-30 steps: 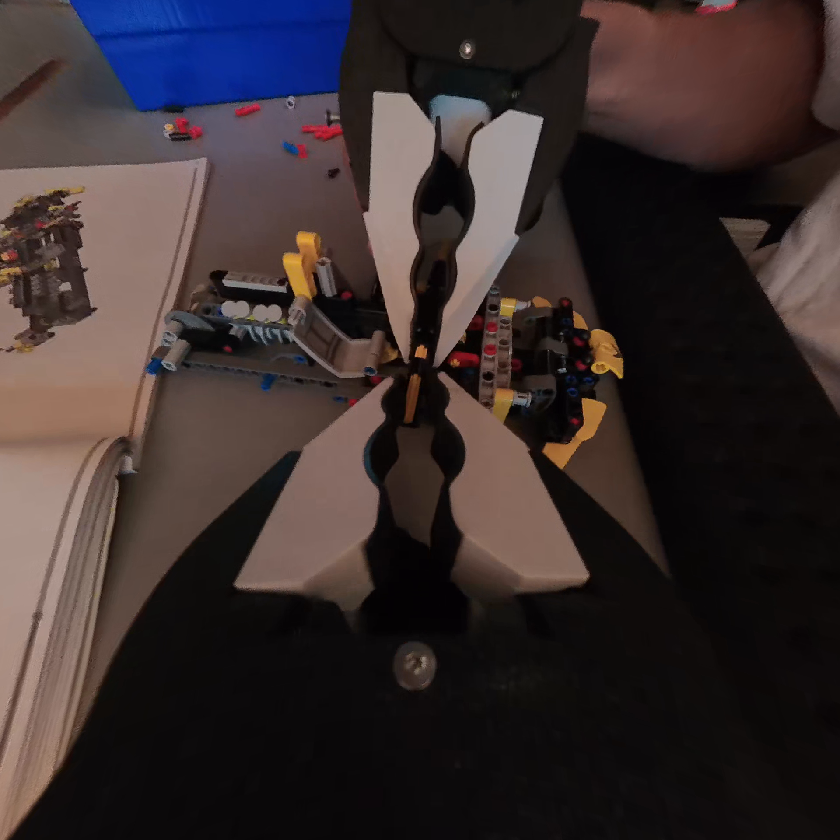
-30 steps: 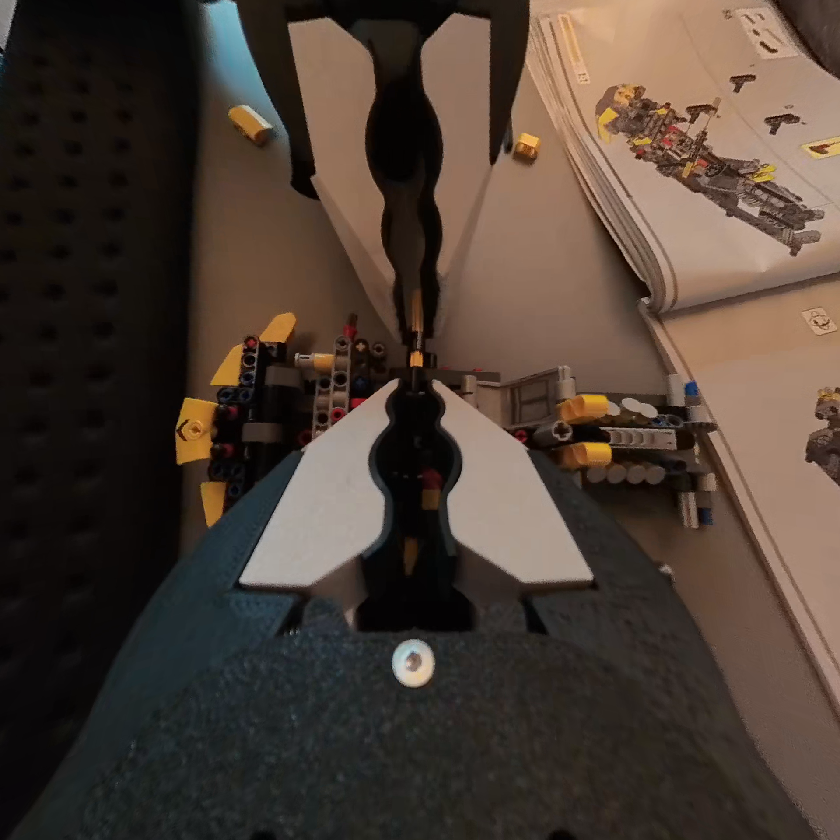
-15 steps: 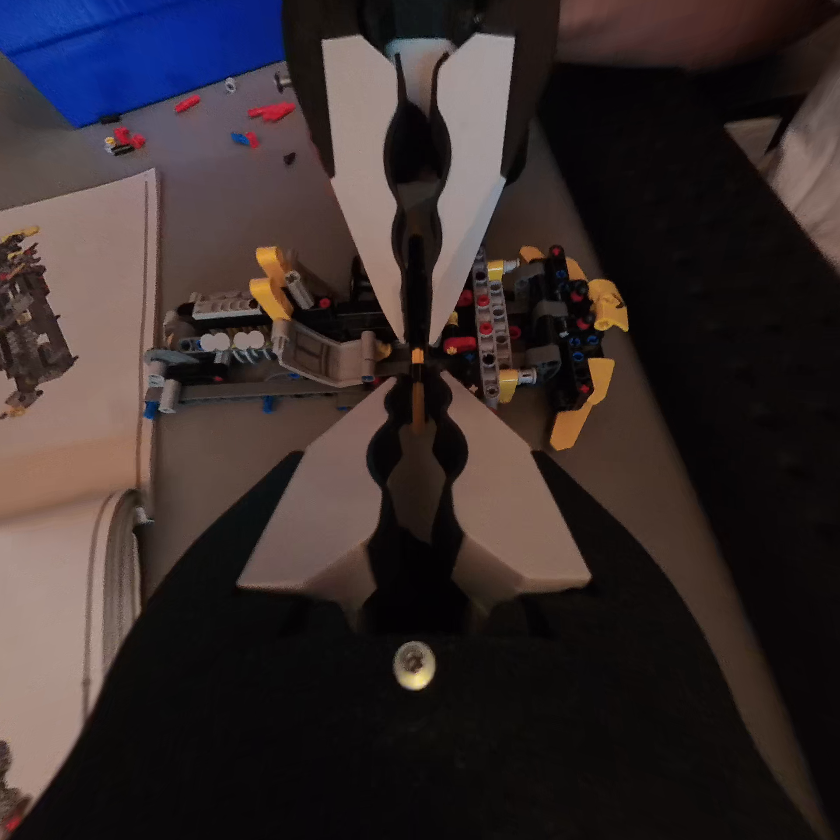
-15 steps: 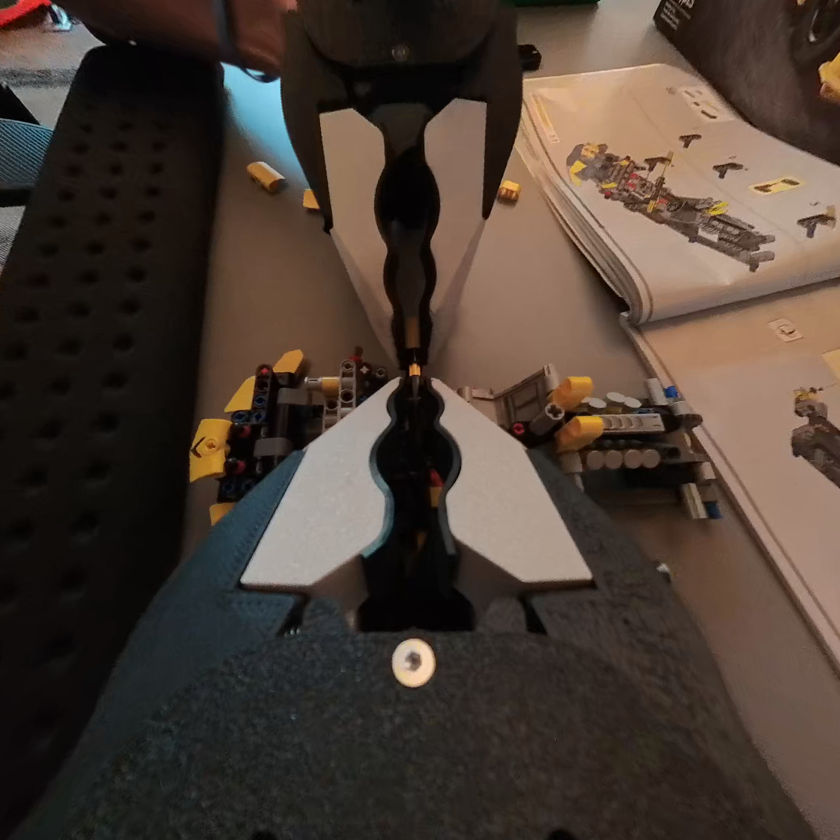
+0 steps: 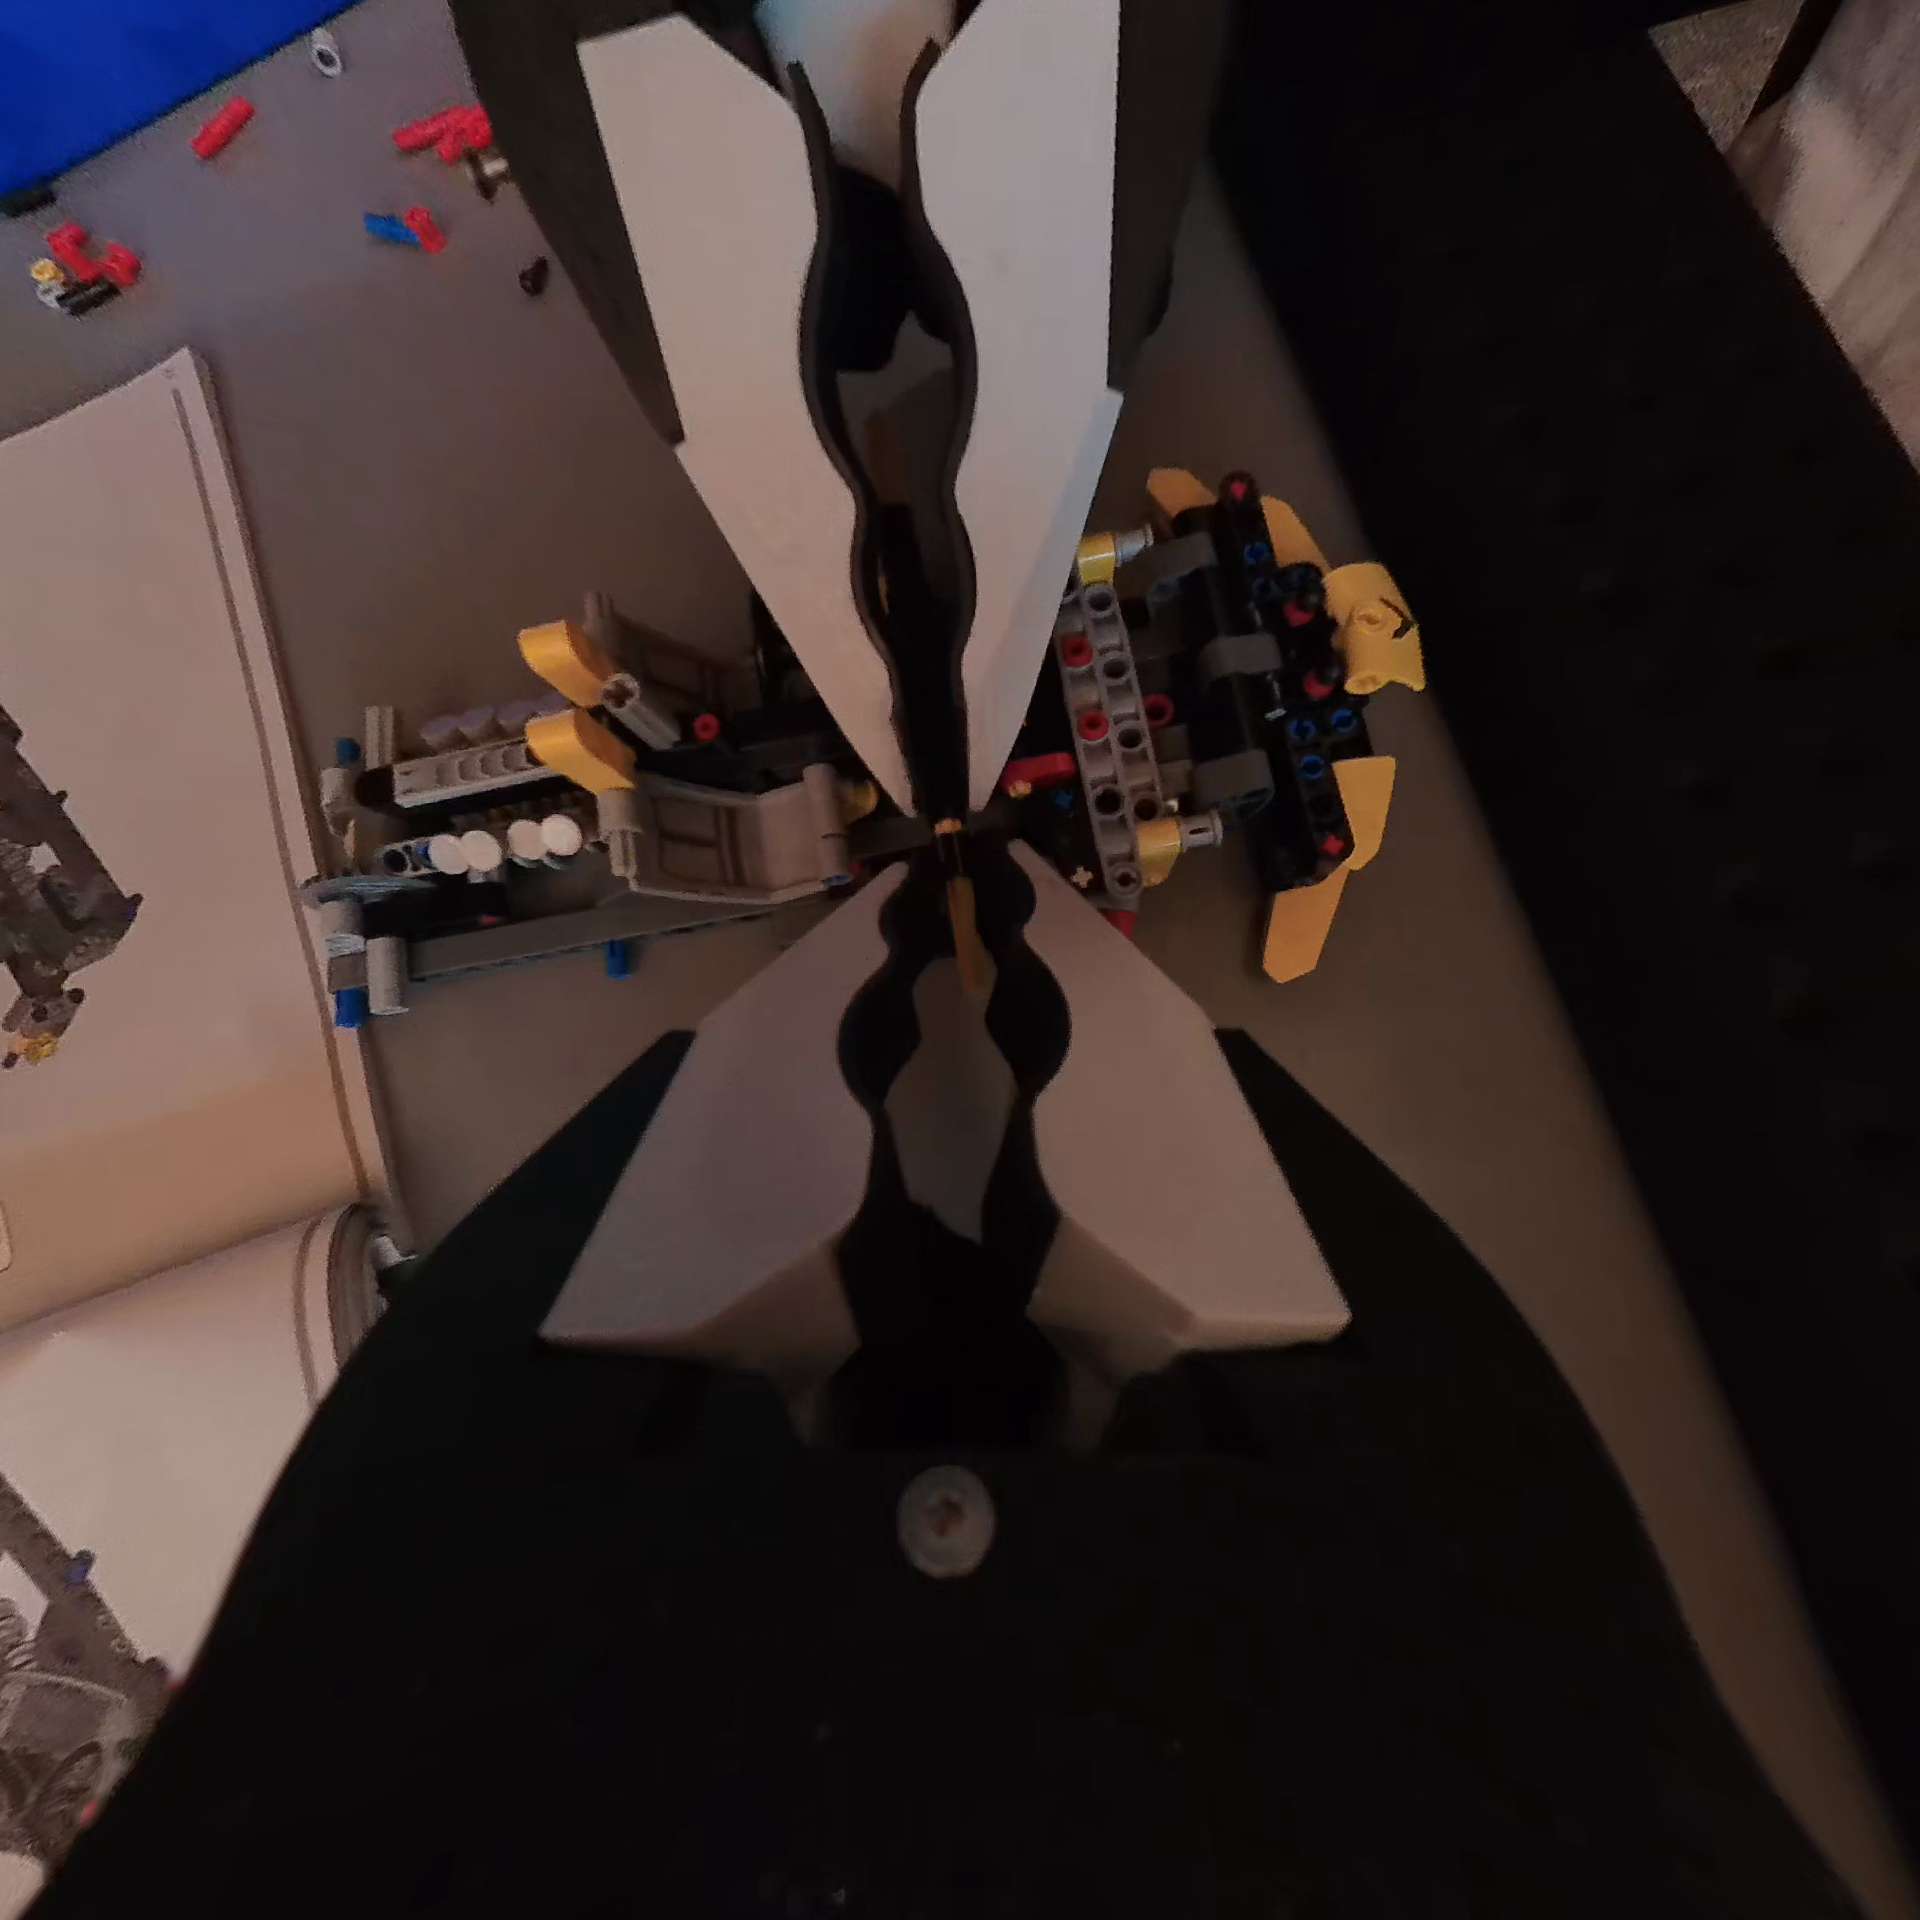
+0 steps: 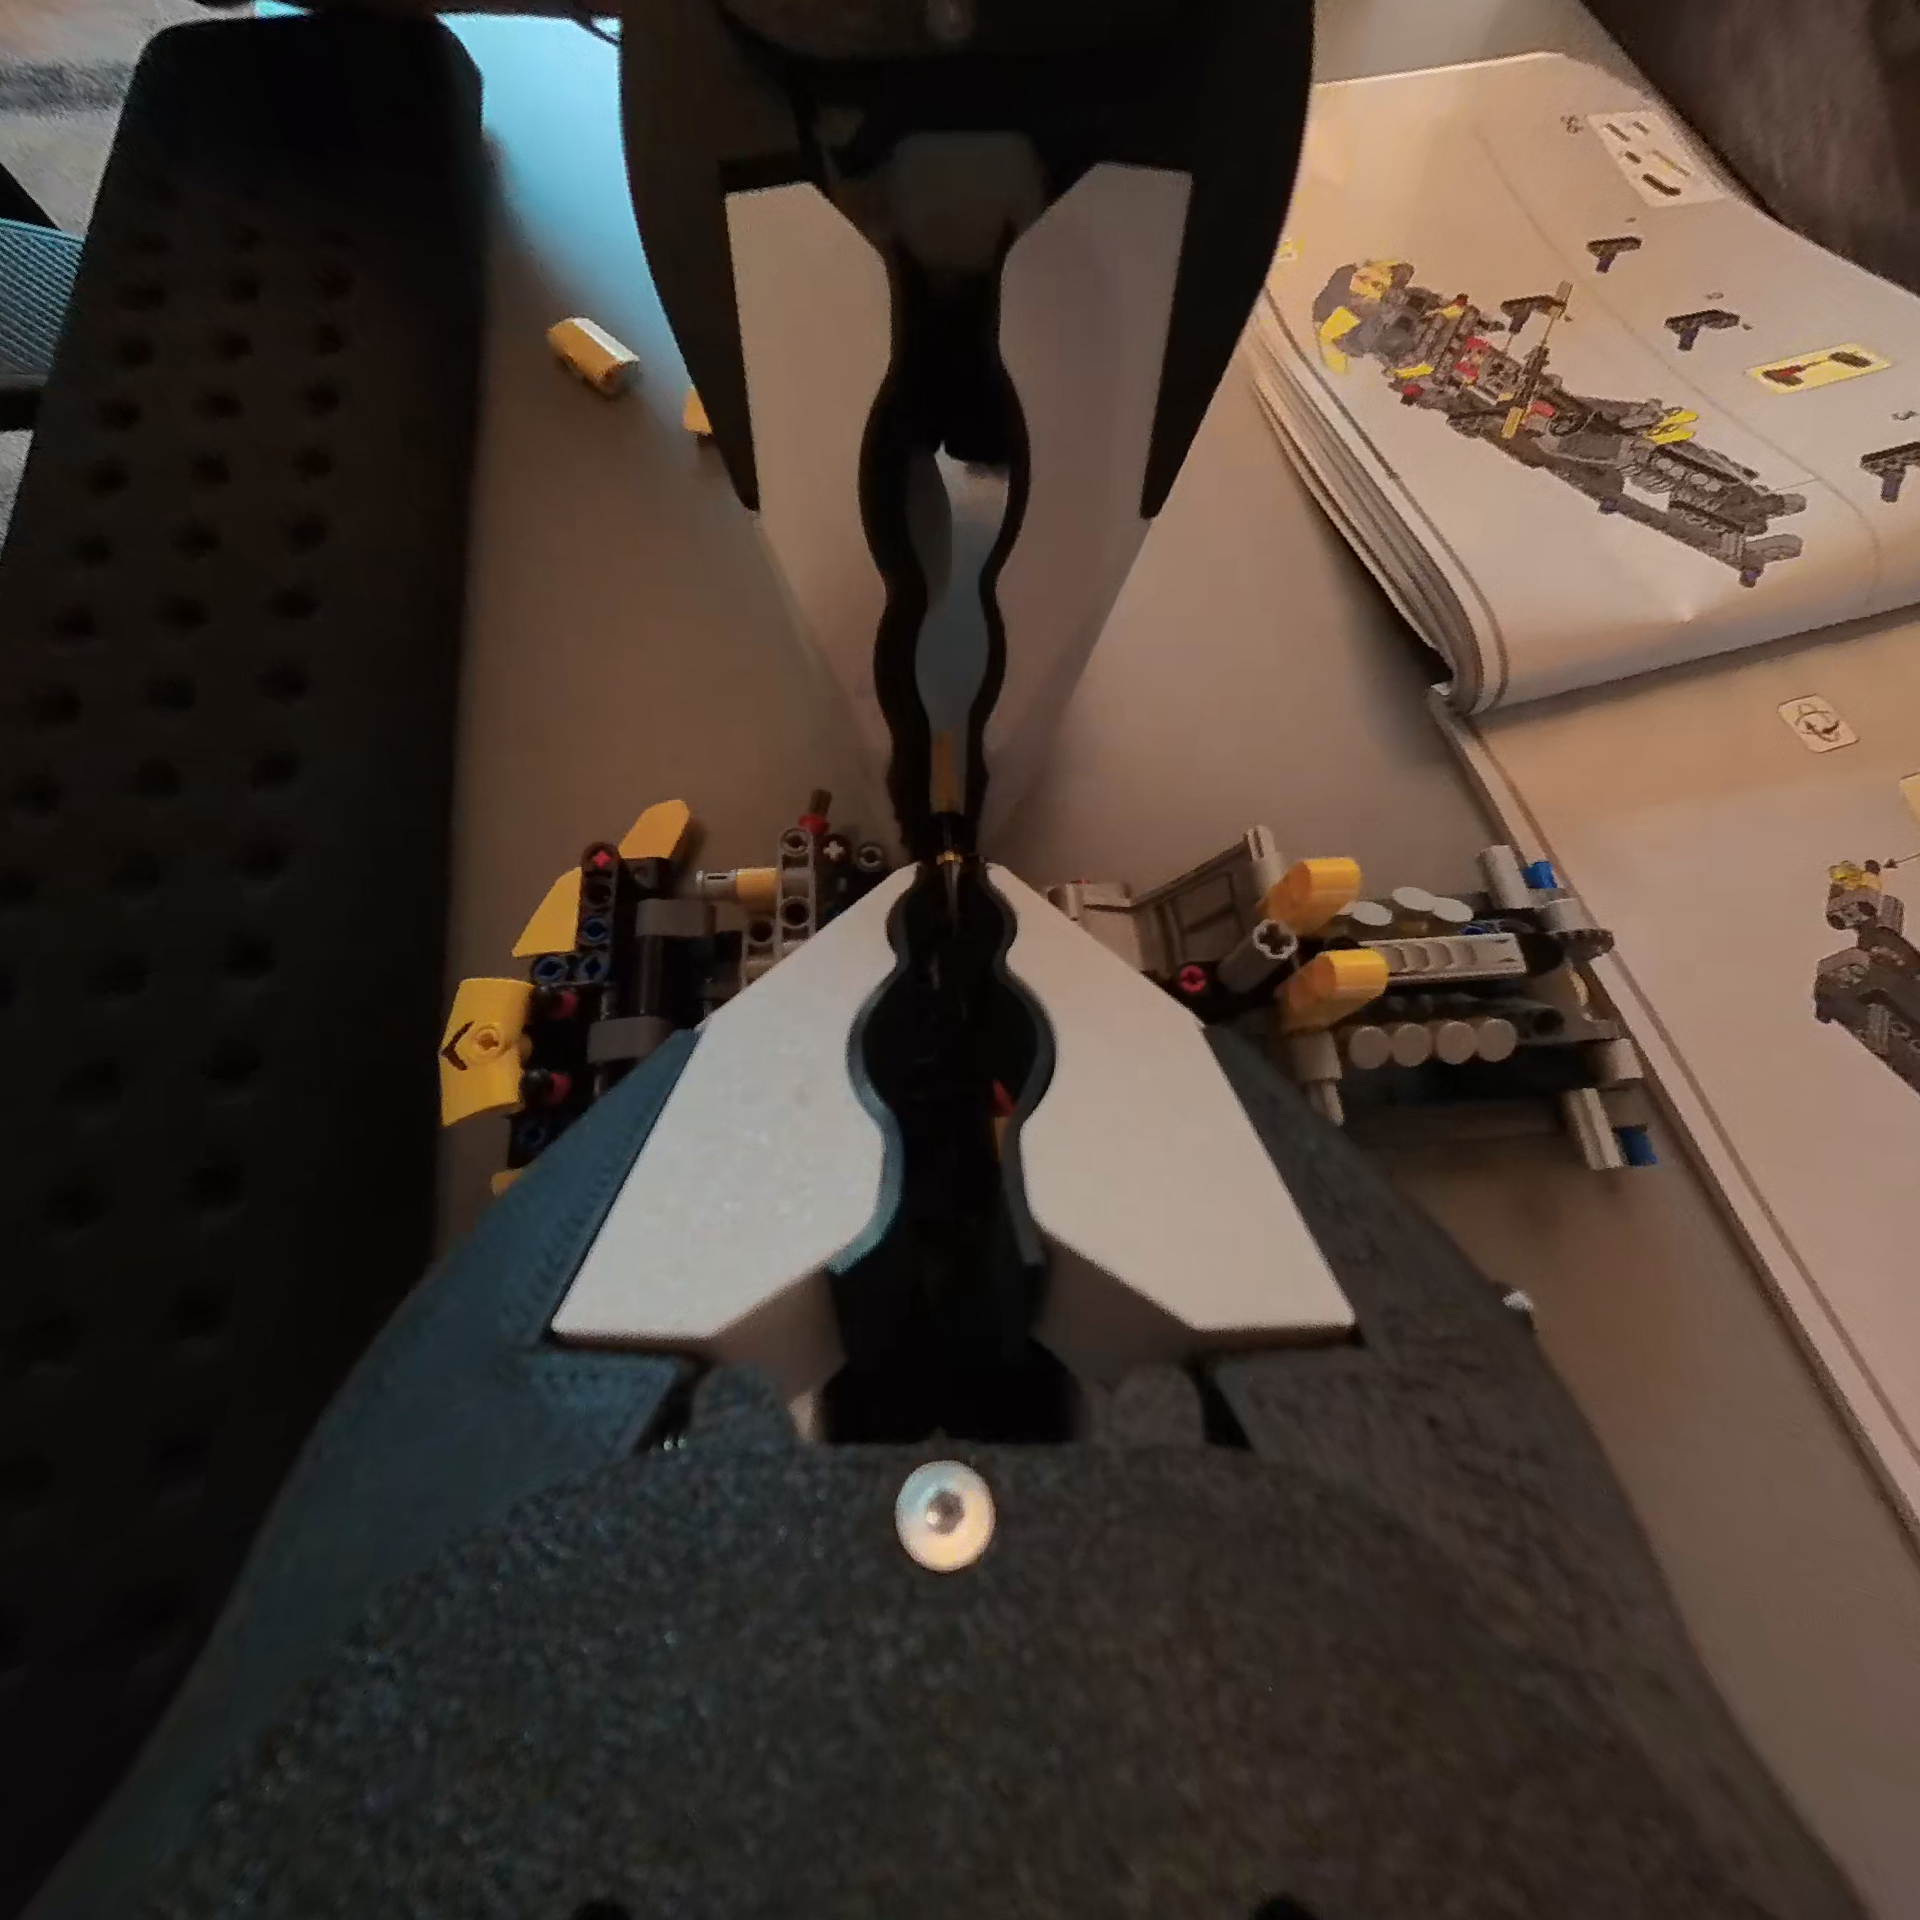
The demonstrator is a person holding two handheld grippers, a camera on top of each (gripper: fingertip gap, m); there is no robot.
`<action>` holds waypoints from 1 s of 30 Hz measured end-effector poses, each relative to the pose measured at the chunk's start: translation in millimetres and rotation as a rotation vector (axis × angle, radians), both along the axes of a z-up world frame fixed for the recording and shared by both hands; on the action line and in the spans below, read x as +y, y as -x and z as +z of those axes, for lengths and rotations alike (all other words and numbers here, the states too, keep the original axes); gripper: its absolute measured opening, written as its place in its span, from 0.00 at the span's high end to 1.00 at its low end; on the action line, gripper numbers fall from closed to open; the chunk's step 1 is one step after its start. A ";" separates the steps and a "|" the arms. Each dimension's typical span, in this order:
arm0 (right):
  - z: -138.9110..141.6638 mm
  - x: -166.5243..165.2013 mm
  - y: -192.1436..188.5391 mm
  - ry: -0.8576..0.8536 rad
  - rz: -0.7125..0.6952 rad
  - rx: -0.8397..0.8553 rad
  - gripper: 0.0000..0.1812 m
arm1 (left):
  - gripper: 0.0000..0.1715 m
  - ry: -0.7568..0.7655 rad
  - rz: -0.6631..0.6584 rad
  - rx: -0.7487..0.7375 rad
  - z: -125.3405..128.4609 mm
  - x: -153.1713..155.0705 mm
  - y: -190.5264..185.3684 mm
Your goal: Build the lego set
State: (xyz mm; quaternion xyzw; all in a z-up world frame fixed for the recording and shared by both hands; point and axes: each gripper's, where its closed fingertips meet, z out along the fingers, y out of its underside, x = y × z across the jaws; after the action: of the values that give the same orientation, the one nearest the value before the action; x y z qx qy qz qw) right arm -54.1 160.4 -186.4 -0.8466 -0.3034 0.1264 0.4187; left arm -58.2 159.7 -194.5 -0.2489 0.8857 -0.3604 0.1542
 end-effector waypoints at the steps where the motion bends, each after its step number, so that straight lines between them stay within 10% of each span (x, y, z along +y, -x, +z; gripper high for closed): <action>1: 1.3 -0.5 -0.7 -0.003 -0.003 0.016 0.97 | 0.97 0.026 0.011 0.005 1.4 -1.0 0.0; 7: 16.4 -16.5 -17.2 -0.022 -0.047 0.113 0.86 | 0.97 0.108 0.071 0.017 -0.4 4.9 6.7; 30: -1.9 -23.1 -20.1 -0.022 -0.037 0.007 0.96 | 0.98 0.093 0.051 -0.043 2.6 -3.5 1.2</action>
State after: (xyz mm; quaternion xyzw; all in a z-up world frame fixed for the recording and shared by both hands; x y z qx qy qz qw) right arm -34.0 137.3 -188.2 -0.8469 -0.2875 0.1183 0.4314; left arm -59.4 156.2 -191.9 -0.2708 0.8577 -0.4024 0.1704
